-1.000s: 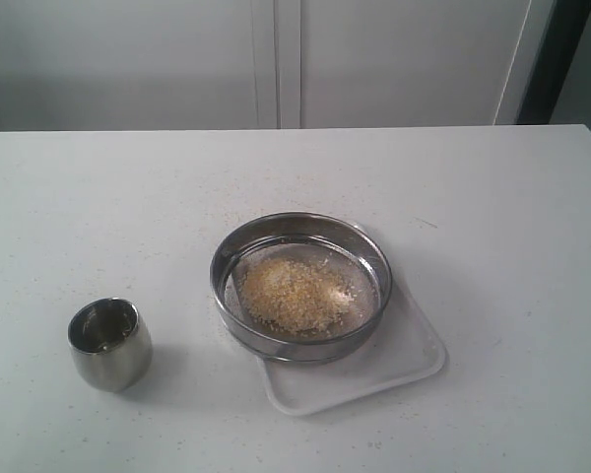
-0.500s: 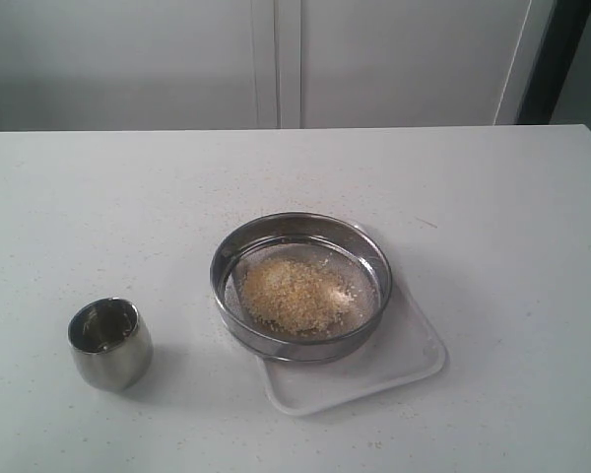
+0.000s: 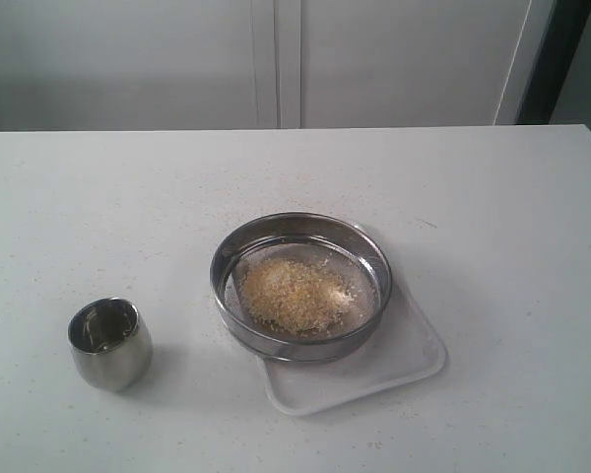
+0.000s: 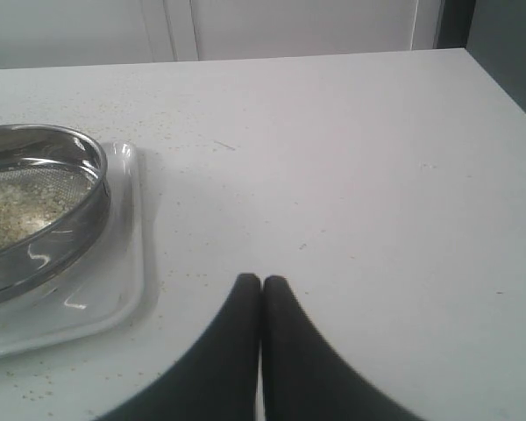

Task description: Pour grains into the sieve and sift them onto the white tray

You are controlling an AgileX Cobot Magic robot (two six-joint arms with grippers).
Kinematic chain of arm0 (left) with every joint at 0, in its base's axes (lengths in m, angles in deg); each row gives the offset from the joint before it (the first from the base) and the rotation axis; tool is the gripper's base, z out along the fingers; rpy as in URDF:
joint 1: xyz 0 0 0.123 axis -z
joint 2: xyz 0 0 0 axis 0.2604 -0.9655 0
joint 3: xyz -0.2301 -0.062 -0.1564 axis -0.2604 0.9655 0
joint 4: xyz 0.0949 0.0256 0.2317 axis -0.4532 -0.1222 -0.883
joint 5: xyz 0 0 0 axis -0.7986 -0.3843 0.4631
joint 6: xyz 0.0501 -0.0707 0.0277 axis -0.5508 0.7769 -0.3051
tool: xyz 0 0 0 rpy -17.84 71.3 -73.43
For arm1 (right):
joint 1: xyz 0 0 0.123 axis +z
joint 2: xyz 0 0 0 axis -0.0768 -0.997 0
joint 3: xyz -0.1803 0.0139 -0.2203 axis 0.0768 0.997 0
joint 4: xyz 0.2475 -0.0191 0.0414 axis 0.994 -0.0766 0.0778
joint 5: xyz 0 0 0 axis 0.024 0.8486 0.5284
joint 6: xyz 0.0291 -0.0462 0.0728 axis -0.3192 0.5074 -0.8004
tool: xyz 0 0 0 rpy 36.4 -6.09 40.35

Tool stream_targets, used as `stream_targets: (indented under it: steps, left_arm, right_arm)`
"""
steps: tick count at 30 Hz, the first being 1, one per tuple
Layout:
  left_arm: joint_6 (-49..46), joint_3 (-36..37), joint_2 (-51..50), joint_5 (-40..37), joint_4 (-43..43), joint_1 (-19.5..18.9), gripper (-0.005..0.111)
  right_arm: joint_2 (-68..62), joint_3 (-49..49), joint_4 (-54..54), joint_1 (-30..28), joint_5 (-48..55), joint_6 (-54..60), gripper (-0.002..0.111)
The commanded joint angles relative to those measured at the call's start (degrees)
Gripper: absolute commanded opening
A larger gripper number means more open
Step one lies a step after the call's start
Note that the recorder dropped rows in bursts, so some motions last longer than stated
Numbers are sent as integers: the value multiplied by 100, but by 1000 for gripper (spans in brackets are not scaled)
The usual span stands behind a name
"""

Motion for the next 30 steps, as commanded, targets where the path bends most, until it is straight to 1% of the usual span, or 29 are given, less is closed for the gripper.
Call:
stream_targets:
  steps: [1,3,10,13,19,22,30]
  left_arm:
    - [31,432,613,336,55,-527,0]
    - [18,553,843,388,55,-675,0]
    - [6,821,1592,474,-11,-897,0]
    - [-13,1094,2112,612,-63,-1013,0]
    - [-13,1656,2919,791,-76,-1013,0]
    - [-13,1826,2919,779,-76,-1013,0]
    - [-13,1826,2919,795,-157,-1013,0]
  right_arm:
    - [25,37,0,11,-78,8,0]
    - [25,37,0,11,-78,8,0]
    - [25,37,0,11,-78,8,0]
    - [25,37,0,11,-78,8,0]
    - [25,37,0,11,-78,8,0]
    - [25,37,0,11,-78,8,0]
    - [25,37,0,11,-78,8,0]
